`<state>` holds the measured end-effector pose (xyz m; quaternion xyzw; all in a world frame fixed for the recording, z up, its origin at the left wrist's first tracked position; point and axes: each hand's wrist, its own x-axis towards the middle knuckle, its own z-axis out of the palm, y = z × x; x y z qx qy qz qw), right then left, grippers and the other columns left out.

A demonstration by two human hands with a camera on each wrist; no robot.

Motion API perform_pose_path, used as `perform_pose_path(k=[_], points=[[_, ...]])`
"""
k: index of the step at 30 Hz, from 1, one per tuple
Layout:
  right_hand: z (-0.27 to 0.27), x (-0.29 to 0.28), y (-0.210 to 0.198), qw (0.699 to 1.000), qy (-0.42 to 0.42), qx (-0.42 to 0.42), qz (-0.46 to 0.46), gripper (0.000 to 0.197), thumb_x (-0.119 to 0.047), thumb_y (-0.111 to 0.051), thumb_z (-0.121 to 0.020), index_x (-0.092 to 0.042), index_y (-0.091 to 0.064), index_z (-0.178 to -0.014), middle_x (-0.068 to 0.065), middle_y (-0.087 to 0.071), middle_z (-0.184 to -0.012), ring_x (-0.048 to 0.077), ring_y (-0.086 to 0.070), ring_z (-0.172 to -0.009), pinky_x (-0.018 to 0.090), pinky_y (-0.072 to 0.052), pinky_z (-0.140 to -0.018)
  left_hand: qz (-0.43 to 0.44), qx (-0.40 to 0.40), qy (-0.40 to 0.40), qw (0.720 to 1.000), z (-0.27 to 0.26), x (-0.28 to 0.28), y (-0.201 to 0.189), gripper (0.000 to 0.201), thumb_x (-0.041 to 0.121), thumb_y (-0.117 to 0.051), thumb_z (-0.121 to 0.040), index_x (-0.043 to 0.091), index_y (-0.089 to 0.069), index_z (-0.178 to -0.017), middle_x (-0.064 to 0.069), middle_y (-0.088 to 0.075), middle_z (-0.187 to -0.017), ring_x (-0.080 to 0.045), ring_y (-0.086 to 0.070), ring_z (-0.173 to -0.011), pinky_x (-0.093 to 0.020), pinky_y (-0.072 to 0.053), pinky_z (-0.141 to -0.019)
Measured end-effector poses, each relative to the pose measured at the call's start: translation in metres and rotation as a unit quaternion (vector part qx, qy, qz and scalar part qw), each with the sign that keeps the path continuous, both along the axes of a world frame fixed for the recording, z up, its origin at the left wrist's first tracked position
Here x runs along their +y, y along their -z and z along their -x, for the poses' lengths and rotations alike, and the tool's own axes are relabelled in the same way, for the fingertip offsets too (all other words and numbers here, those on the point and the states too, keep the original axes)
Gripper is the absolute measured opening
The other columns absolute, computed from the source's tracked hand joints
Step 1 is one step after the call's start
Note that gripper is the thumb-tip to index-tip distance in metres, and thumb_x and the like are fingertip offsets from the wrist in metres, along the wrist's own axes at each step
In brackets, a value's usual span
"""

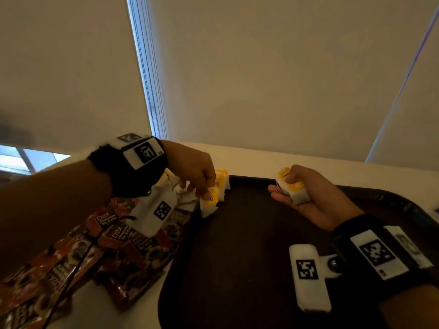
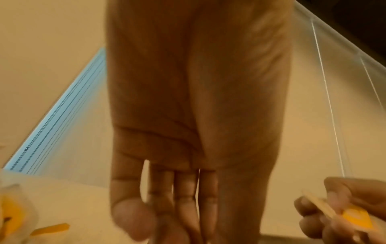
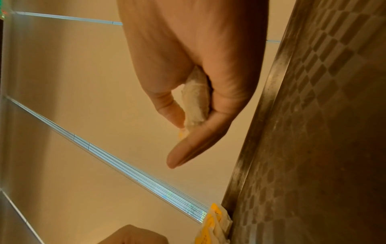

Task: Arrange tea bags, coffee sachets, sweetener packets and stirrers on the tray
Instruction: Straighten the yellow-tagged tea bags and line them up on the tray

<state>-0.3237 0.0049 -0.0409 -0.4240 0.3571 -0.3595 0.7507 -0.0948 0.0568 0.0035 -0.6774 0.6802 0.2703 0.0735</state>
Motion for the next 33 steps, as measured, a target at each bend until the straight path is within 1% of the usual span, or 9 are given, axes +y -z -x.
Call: perform_pose_path(k=[2,5,11,13,17,23,26,29,33], points=[[0.000,0.000,0.001,1.000,-0.012,0.017,0.010,0.007,0.000,-0.043,-0.090,-0.004,-0.048,-0.091,0.015,-0.054,-0.094,0.025,-0.064,-0.080,0.030,-0.057,-0.057,0.041,-0.028,0.000,0.999,-0.001,-0.003,0.008,0.018,0.026,-0.068,-0.086,0.016,-0.061,-0.072,0.004,-0.062,-0.069,0.001,-0.053,-0.053,-0.014,-0.045,-0.053],[0.000,-0.003,0.005,0.999,-0.027,0.035,0.024,0.007,0.000,-0.049,-0.088,-0.004,-0.051,-0.094,0.015,-0.057,-0.093,0.024,-0.065,-0.081,0.032,-0.058,-0.063,0.101,-0.078,-0.001,0.992,0.001,-0.006,0.014,0.016,0.030,-0.070,-0.083,0.018,-0.061,-0.080,-0.006,-0.066,-0.088,-0.011,-0.056,-0.071,-0.018,-0.042,-0.063],[-0.002,-0.009,0.012,0.997,-0.048,0.045,0.039,0.030,-0.003,-0.057,-0.087,0.001,-0.050,-0.116,0.018,-0.060,-0.100,0.020,-0.067,-0.079,0.029,-0.059,-0.059,0.166,-0.117,0.008,0.979,0.000,-0.012,0.022,0.017,0.031,-0.071,-0.082,0.021,-0.058,-0.086,0.004,-0.057,-0.093,-0.015,-0.053,-0.093,-0.022,-0.040,-0.074],[-0.002,-0.010,0.013,0.997,-0.051,0.044,0.042,0.032,-0.003,-0.058,-0.087,0.001,-0.050,-0.118,0.018,-0.060,-0.101,0.019,-0.067,-0.078,0.028,-0.058,-0.057,0.168,-0.101,0.006,0.981,-0.001,-0.013,0.022,0.016,0.030,-0.071,-0.082,0.021,-0.059,-0.087,0.003,-0.058,-0.092,-0.015,-0.054,-0.090,-0.024,-0.041,-0.077],[-0.002,-0.011,0.014,0.997,-0.054,0.040,0.039,0.038,-0.003,-0.058,-0.087,0.000,-0.048,-0.123,0.018,-0.059,-0.108,0.020,-0.067,-0.081,0.027,-0.057,-0.056,0.145,-0.053,-0.007,0.988,-0.001,-0.012,0.020,0.015,0.029,-0.073,-0.080,0.019,-0.062,-0.085,0.004,-0.061,-0.078,-0.006,-0.054,-0.063,-0.019,-0.041,-0.062],[-0.001,-0.011,0.015,0.996,-0.060,0.045,0.043,0.038,-0.004,-0.058,-0.087,0.000,-0.048,-0.123,0.019,-0.059,-0.108,0.021,-0.067,-0.085,0.028,-0.058,-0.058,0.155,-0.138,-0.022,0.978,0.001,-0.013,0.027,0.026,0.033,-0.072,-0.079,0.017,-0.060,-0.097,0.015,-0.043,-0.079,-0.011,-0.046,-0.087,-0.022,-0.033,-0.068],[-0.001,-0.011,0.015,0.995,-0.069,0.054,0.048,0.035,-0.004,-0.059,-0.087,-0.001,-0.049,-0.121,0.020,-0.059,-0.111,0.020,-0.067,-0.085,0.030,-0.058,-0.059,0.181,-0.120,-0.036,0.976,0.001,-0.011,0.027,0.038,0.033,-0.075,-0.077,0.020,-0.056,-0.107,0.012,-0.048,-0.088,-0.011,-0.046,-0.088,-0.025,-0.034,-0.074],[-0.001,-0.012,0.016,0.994,-0.079,0.059,0.056,0.030,-0.004,-0.060,-0.086,-0.001,-0.053,-0.116,0.019,-0.062,-0.105,0.018,-0.069,-0.080,0.030,-0.058,-0.060,0.229,-0.080,-0.028,0.970,0.004,-0.010,0.024,0.034,0.033,-0.076,-0.075,0.023,-0.054,-0.100,0.006,-0.054,-0.096,-0.013,-0.050,-0.089,-0.028,-0.042,-0.075],[-0.001,-0.012,0.015,0.993,-0.083,0.059,0.059,0.030,-0.004,-0.060,-0.086,-0.001,-0.055,-0.115,0.020,-0.062,-0.108,0.019,-0.068,-0.084,0.030,-0.059,-0.061,0.195,-0.079,0.007,0.978,0.012,-0.008,0.025,0.025,0.034,-0.076,-0.075,0.026,-0.056,-0.086,0.009,-0.056,-0.090,-0.013,-0.053,-0.088,-0.028,-0.043,-0.076]])
